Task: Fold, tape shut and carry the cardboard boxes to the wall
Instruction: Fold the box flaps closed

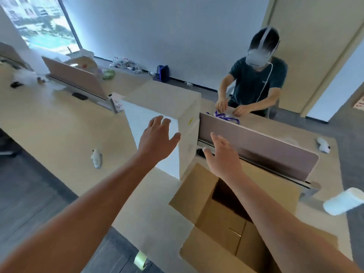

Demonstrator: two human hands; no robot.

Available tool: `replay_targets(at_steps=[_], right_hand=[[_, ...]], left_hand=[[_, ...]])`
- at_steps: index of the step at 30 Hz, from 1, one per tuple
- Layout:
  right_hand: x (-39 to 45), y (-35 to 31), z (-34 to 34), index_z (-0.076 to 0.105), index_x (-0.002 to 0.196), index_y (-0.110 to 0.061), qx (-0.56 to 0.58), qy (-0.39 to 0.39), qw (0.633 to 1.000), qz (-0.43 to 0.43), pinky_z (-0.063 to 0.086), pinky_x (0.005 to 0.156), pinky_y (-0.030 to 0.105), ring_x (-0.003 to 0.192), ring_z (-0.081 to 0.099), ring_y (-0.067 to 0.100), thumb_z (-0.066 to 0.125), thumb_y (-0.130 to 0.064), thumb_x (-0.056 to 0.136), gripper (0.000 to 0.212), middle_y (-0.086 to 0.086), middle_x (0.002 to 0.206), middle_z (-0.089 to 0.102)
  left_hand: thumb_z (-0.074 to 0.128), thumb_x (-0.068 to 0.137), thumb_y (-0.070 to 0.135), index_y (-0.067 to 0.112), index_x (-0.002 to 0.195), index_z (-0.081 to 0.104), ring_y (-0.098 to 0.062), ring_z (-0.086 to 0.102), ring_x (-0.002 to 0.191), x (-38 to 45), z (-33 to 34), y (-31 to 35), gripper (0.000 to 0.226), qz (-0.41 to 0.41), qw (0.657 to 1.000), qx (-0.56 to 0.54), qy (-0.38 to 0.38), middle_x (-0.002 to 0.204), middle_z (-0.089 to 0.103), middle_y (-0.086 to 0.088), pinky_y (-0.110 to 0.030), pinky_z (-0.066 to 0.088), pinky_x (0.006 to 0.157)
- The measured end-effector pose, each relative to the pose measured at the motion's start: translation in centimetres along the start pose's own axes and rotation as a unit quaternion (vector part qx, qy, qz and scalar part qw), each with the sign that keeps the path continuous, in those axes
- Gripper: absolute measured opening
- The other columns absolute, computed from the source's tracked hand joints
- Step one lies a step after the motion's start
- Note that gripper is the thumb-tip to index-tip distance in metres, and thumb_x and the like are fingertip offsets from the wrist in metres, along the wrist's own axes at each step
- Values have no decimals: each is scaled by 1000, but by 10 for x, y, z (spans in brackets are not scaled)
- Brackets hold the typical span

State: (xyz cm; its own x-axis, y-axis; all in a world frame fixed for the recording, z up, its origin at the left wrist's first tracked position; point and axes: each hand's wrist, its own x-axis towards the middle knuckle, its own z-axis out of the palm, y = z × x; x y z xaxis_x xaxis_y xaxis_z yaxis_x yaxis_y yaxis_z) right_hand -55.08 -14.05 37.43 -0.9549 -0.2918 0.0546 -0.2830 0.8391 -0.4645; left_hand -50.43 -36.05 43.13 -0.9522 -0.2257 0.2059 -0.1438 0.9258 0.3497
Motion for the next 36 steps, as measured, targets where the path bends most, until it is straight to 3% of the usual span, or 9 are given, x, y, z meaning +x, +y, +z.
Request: replay_targets(at_steps=[7, 12, 18, 21, 25, 28, 31, 33, 36], right_hand=[[64, -72, 4, 25, 165, -22, 6, 10, 1000, -12, 26, 123, 42, 156, 26, 29, 42, -46, 108, 64, 14, 168, 31], [114, -110, 18, 10, 167, -33, 40, -17, 998, 43, 21, 125, 50, 158, 19, 32, 31, -61, 107, 70, 16, 172, 19], [170, -124, 42, 9, 167, -34, 23, -29, 993, 115, 27, 123, 51, 155, 24, 37, 30, -67, 104, 74, 23, 169, 20], [193, -127, 51, 7, 166, -36, 28, -33, 987, 158, 40, 112, 52, 140, 39, 41, 28, -74, 99, 80, 23, 162, 23], [207, -132, 59, 7, 165, -33, 12, -6, 981, 196, 45, 96, 45, 129, 49, 40, 26, -80, 94, 87, 21, 159, 26], [207, -135, 59, 7, 164, -34, 9, 24, 979, 203, 50, 97, 49, 124, 55, 42, 36, -79, 95, 87, 24, 153, 33], [206, -136, 57, 9, 164, -35, 11, 28, 979, 204, 49, 95, 49, 123, 56, 43, 39, -79, 95, 88, 23, 153, 35], [206, -140, 55, 11, 165, -34, 32, 23, 976, 212, 47, 97, 46, 124, 54, 42, 45, -73, 97, 86, 23, 153, 35], [204, -148, 47, 27, 158, -29, 74, 34, 971, 223, 43, 88, 41, 105, 49, 34, 53, -58, 96, 73, 22, 145, 42]], left_hand=[[56, 100, 50, 13, 152, 44, -31, 25, 153, 69, -25, -59, 65, -21, 1000, 3, 9, 162, 35, -15, -51, 35, 117], [54, 98, 61, 18, 155, 40, -35, 19, 155, 134, -22, -103, 73, -8, 998, 45, -39, 166, 26, -18, -57, 27, 121], [36, 91, 82, 24, 153, 38, -45, 19, 152, 201, 3, -142, 85, -45, 988, 109, -103, 166, 22, -24, -61, 21, 119], [26, 87, 90, 34, 158, 27, -49, 13, 154, 223, 7, -150, 92, -54, 985, 113, -120, 168, 12, -27, -63, 15, 119], [23, 75, 101, 44, 161, 17, -46, 22, 151, 241, 14, -162, 103, -52, 985, 100, -129, 170, 5, -24, -59, 25, 114], [23, 69, 104, 46, 160, 17, -44, 30, 146, 248, 18, -168, 109, -55, 987, 95, -120, 167, 17, -23, -55, 32, 109], [25, 69, 104, 44, 159, 24, -40, 42, 133, 247, 20, -167, 108, -55, 990, 90, -95, 148, 40, -20, -52, 36, 102], [27, 69, 104, 42, 159, 27, -40, 43, 129, 242, 19, -165, 109, -61, 990, 92, -84, 141, 44, -20, -51, 37, 101], [29, 68, 103, 38, 157, 30, -41, 44, 127, 228, 15, -161, 111, -79, 990, 84, -85, 136, 46, -22, -51, 39, 102]])
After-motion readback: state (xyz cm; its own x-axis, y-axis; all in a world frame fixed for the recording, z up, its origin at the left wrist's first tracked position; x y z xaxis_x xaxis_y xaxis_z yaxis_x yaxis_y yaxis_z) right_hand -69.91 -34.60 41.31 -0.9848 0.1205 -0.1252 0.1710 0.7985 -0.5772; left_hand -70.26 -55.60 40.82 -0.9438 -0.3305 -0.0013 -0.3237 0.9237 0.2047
